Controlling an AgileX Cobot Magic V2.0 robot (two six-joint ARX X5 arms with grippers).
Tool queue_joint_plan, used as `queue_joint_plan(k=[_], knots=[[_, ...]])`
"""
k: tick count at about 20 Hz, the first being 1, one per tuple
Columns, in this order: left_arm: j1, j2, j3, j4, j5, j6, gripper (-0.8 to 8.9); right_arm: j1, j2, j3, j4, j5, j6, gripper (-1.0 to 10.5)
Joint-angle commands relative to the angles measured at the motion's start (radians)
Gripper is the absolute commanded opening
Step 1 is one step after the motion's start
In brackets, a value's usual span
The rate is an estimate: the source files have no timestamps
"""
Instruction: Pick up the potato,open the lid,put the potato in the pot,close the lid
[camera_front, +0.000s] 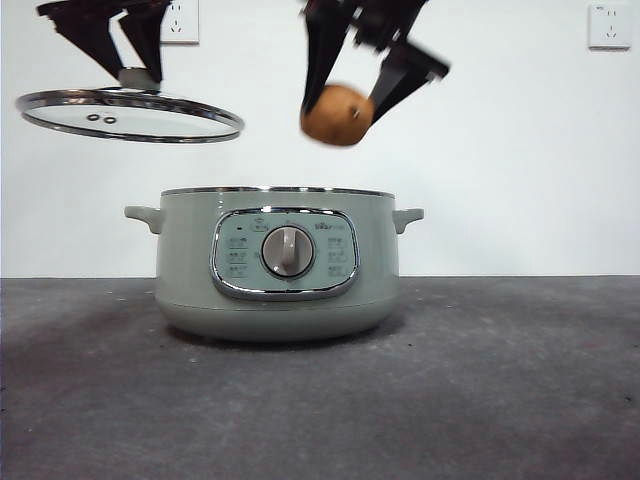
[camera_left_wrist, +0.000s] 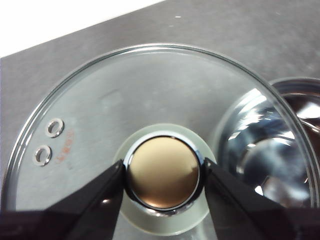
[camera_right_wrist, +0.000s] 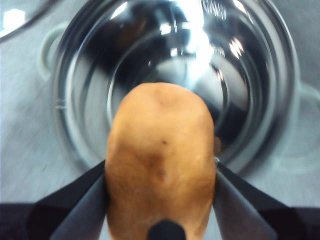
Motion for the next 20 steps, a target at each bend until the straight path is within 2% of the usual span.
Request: queue_joint_plan(k=[1, 7, 14, 15, 17, 18, 20], knots=[[0.029, -0.021, 0.018, 0.059, 0.023, 0.010, -0.09, 0.008, 0.115, 0.078, 0.007, 0.000, -0.026, -0.1], [0.068, -0.021, 0.018, 0.062, 0.023, 0.021, -0.09, 0.059, 0.303, 0.163, 0.114, 0.032, -0.056, -0.1], [0.074, -0.021, 0.018, 0.061, 0.052, 0.021, -0.09, 0.072, 0.367, 0.163, 0.103, 0.072, -0.050, 0.2], [0.074, -0.021, 0.018, 0.062, 0.061, 0.021, -0.09, 0.072, 0.370, 0.163, 0.105, 0.072, -0.050, 1.3], [0.073, -0.021, 0.018, 0.062, 0.075, 0.021, -0.09, 0.071, 0.370, 0.163, 0.103, 0.072, -0.050, 7.2], [0.073, -0.021, 0.018, 0.062, 0.075, 0.021, -0.09, 0.071, 0.370, 0.163, 0.100, 0.077, -0.045, 9.0], [0.073, -0.021, 0.018, 0.063, 0.075, 0.020, -0.09, 0.071, 0.370, 0.163, 0.095, 0.083, -0.047, 9.1]])
